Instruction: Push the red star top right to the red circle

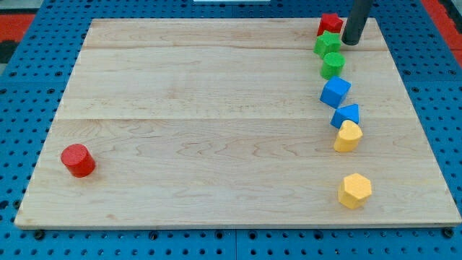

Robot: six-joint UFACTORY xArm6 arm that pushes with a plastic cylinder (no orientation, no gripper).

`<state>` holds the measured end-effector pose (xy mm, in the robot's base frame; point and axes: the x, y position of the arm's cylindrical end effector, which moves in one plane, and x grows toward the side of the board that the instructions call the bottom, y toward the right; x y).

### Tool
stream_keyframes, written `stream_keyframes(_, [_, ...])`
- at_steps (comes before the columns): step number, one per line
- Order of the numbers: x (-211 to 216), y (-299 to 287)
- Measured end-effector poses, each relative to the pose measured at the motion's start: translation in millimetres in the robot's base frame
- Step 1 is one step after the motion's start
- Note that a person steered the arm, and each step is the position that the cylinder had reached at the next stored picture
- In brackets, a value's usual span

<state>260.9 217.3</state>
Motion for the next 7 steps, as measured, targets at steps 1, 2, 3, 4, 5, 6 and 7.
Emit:
stream_keyframes(1, [-10.1, 1.5])
stream_keyframes(2, [-32.4, 49.1])
stream_keyframes(3, [-43.1, 9.1])
stream_keyframes(4, [-43.0, -88.7])
stream_keyframes(5, [-44.4, -170.2])
stream_keyframes(6, [-62.5, -177.0])
stream_keyframes(7, [-32.4, -281.5])
